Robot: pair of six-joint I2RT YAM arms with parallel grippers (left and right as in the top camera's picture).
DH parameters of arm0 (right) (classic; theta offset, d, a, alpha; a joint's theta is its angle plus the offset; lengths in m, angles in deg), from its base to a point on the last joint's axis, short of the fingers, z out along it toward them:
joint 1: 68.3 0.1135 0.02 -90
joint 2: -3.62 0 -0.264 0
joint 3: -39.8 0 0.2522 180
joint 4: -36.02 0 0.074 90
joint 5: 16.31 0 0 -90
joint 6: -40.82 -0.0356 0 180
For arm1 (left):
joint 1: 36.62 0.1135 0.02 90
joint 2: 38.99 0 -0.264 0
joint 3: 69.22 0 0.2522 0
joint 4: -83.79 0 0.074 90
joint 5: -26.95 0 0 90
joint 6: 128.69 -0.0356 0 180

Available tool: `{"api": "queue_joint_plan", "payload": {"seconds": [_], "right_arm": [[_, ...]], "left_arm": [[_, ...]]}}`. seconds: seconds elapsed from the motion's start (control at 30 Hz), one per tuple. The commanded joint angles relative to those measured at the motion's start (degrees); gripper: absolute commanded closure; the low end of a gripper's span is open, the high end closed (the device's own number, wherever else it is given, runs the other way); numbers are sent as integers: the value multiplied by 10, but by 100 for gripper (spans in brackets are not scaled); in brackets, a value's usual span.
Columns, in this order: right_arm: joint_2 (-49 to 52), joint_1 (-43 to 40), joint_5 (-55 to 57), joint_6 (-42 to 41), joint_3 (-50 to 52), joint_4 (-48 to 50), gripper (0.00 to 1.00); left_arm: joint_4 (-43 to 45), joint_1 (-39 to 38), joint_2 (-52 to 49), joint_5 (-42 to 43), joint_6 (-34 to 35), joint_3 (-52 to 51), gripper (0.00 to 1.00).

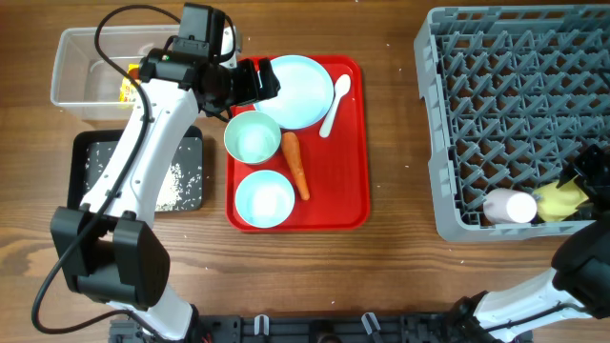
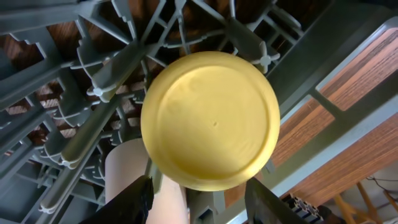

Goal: Sort waste into correct bins and load items into the dishwasher rack
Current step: 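Lower the yellow cup into the dish rack with the right gripper and release, then grasp the orange carrot with the left gripper and drop it on the black tray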

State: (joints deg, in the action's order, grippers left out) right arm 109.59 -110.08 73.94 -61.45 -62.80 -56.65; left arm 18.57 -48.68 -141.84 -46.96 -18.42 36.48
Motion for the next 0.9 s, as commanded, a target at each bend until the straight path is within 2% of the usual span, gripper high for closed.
{"api": "queue_joint_plan", "payload": {"seconds": [0.0, 0.07, 0.2, 0.3, 0.37, 0.43, 0.47, 0.63, 0.73, 0.87], "right_arm": [[8, 1, -4, 5, 2, 2, 51], [5, 1, -37, 27, 2, 0, 50], [-55, 16, -68, 47, -10, 3, 36], [-139, 52, -79, 49, -42, 9, 15], [-211, 129, -86, 49, -51, 33, 6], [-242, 205, -96, 52, -51, 48, 6], [-248, 272, -96, 50, -51, 66, 6], [-212, 452, -107, 0, -49, 166, 6], [-142, 532, -135, -23, -49, 225, 5], [-12, 606, -197, -29, -49, 228, 6]], "left_arm": [[-1, -4, 5, -6, -3, -1, 0], [-1, -4, 5, -6, -3, -1, 0], [-1, -4, 5, -6, -3, -1, 0], [-1, -4, 5, -6, -3, -1, 0], [-1, -4, 5, -6, -3, -1, 0], [-1, -4, 5, -6, -3, -1, 0], [-1, -4, 5, -6, -3, -1, 0], [-1, -5, 5, -5, -3, -1, 0], [0, -5, 5, -6, -3, -1, 0], [-19, -3, 5, -42, -8, -1, 0]]}}
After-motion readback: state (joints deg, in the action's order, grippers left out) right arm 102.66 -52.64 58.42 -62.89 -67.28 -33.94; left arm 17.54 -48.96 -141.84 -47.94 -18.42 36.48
